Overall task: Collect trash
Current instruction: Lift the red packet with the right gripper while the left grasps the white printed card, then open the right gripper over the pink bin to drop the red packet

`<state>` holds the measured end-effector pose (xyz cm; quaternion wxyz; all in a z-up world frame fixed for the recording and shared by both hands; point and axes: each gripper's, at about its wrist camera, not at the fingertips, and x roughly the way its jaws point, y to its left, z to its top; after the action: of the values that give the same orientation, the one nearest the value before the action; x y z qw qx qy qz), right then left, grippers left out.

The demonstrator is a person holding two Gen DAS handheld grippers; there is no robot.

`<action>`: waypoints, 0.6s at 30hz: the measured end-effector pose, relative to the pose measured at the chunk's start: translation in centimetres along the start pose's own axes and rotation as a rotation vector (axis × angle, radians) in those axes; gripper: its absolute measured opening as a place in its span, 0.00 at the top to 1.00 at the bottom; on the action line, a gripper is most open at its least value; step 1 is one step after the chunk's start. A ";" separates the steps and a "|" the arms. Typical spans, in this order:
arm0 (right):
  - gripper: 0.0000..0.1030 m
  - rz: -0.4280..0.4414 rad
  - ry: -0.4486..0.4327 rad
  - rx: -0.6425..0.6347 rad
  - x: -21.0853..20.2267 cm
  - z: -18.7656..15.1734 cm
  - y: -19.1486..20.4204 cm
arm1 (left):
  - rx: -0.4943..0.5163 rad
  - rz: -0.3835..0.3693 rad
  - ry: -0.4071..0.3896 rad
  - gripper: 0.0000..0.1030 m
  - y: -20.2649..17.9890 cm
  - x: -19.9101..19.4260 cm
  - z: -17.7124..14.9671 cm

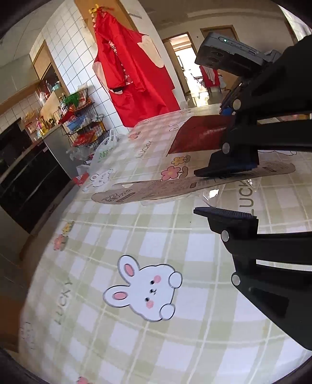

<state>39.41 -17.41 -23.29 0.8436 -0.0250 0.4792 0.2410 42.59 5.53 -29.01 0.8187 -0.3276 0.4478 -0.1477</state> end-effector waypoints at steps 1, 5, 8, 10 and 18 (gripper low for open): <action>0.45 -0.002 -0.029 -0.014 -1.1 -0.1 0.6 | 0.026 0.002 -0.019 0.76 -0.5 -1.1 -0.1; 0.45 0.007 -0.124 -0.037 -5.3 -0.9 3.1 | 0.135 0.053 -0.115 0.76 -2.2 -6.3 -0.9; 0.45 0.005 -0.176 -0.058 -8.1 -1.9 4.7 | 0.212 0.095 -0.186 0.76 -3.7 -10.0 -2.2; 0.45 0.003 -0.204 -0.070 -9.8 -2.5 5.5 | 0.246 0.105 -0.221 0.76 -4.5 -12.4 -3.2; 0.45 -0.007 -0.304 -0.083 -15.7 -5.8 8.4 | 0.366 0.135 -0.351 0.76 -7.6 -20.4 -7.7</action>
<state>24.55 -17.58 -11.99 0.9054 -0.0249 0.3357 0.2586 25.25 7.65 -13.95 0.9374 -0.1641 0.2857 -0.1124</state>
